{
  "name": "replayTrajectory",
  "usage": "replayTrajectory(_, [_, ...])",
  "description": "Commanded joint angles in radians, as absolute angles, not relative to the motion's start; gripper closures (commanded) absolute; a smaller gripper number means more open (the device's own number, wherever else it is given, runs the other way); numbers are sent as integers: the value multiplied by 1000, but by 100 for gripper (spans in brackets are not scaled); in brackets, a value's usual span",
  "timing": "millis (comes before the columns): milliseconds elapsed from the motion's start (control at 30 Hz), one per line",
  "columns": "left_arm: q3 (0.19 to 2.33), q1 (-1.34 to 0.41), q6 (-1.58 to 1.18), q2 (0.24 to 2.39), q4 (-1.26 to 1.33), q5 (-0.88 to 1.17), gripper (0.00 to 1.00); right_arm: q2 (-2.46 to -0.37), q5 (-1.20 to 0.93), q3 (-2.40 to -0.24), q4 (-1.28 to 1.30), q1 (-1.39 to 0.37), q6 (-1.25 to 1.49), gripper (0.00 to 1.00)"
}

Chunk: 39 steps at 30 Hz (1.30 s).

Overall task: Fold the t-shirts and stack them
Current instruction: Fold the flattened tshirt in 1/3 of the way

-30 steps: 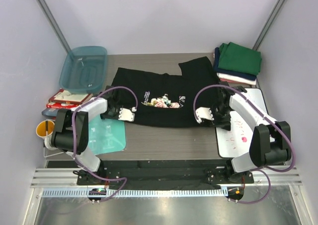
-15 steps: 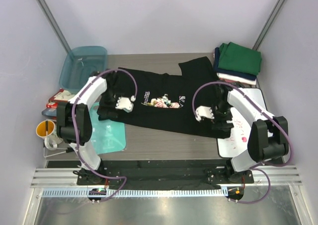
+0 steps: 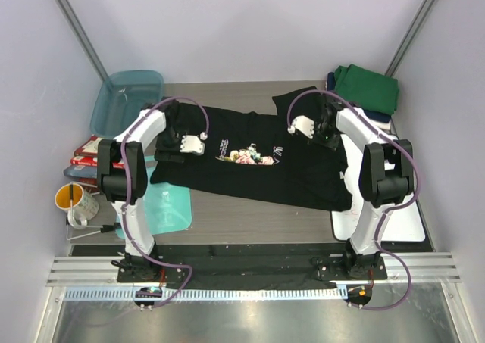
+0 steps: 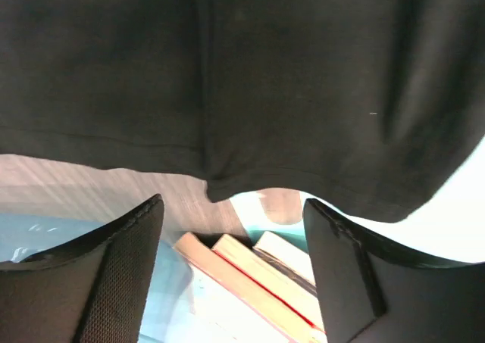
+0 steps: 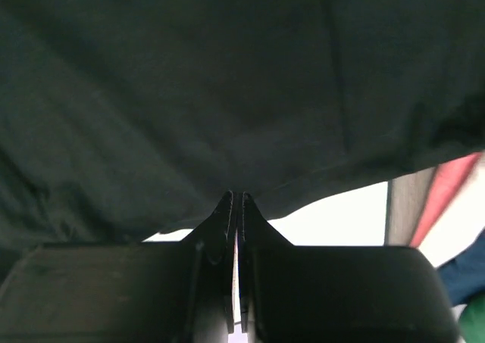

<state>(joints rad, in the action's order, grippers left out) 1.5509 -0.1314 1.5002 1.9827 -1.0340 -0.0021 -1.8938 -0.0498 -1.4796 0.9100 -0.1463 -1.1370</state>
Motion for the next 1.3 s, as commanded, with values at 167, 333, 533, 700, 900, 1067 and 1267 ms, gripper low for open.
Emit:
replayTrajectory(167, [1577,-123,1450,2042,-832,-97,31,-1968,-5,-1582,779,-121,-1046,99])
replayTrajectory(333, [1558,-124,1456,2069,-726,-123,39,-1990,-5,-1591,781,-123,-1032,99])
replayTrajectory(533, [1571,-124,1468,2094,-726,-115,44,-1994,-107,-1721,1004,-123,-1060,99])
replayTrajectory(700, [1555,-127,1489,2128,-726,-153,45,-2088,-150,-1824,1267,-126,-1098,99])
replayTrajectory(900, [1557,-130,1509,2148,-816,-198,51,-2099,-123,-1741,1218,-130,-1083,99])
replayTrajectory(1067, [1534,-130,1499,2131,-839,-198,49,-2091,-109,-1747,1212,-130,-1092,99])
replayTrajectory(1267, [1543,-130,1471,2112,-857,-190,51,-2077,-103,-1752,1233,-133,-1114,99])
